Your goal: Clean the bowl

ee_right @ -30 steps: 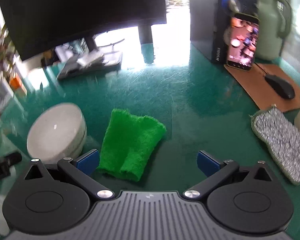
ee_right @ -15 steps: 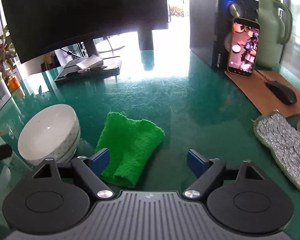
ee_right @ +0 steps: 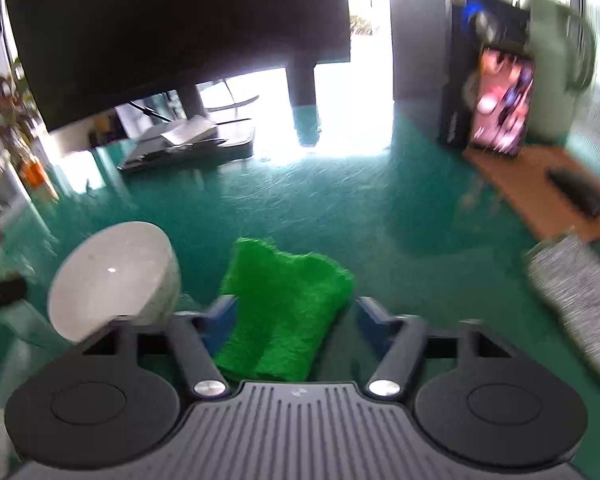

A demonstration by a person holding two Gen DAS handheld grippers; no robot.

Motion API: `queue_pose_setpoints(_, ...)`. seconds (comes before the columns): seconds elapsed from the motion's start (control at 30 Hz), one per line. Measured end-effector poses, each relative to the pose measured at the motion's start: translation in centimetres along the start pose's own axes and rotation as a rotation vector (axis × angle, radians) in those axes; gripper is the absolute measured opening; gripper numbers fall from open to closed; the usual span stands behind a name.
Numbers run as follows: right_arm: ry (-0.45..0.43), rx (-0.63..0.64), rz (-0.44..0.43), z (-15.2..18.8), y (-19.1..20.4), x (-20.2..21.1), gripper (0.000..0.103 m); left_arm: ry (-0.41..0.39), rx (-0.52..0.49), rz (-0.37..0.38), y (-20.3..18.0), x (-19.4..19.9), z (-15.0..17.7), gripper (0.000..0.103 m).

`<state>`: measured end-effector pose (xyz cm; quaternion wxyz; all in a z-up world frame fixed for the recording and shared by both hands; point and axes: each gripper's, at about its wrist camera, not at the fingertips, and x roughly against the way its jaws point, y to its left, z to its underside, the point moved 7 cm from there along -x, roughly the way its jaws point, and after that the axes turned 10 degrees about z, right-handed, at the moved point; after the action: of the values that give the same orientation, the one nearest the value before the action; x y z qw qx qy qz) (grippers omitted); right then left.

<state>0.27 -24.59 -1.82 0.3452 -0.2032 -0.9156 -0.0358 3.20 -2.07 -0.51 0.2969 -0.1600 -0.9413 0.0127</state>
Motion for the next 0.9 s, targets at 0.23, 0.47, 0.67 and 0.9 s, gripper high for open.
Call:
queue_pose_setpoints(0.23,-0.064,0.047,-0.011,-0.5,-0.8,3.1,0.103,-0.005,-0.035,0.007,-2.7,1.8,0.0,0.103)
queue_pose_setpoints(0.47,-0.072,-0.008,-0.062,0.0,-2.2,4.8,0.103,-0.048,-0.038,-0.009,-4.1,4.6,0.0,0.103)
queue_pose_setpoints(0.67,-0.062,-0.019,-0.080,0.5,-3.0,5.9,0.103,-0.039,-0.020,-0.011,-4.5,5.2,0.2,0.103)
queue_pose_setpoints(0.9,-0.095,0.000,-0.113,1.3,-3.1,7.8,0.103,-0.055,-0.025,-0.013,-5.0,6.7,0.7,0.103)
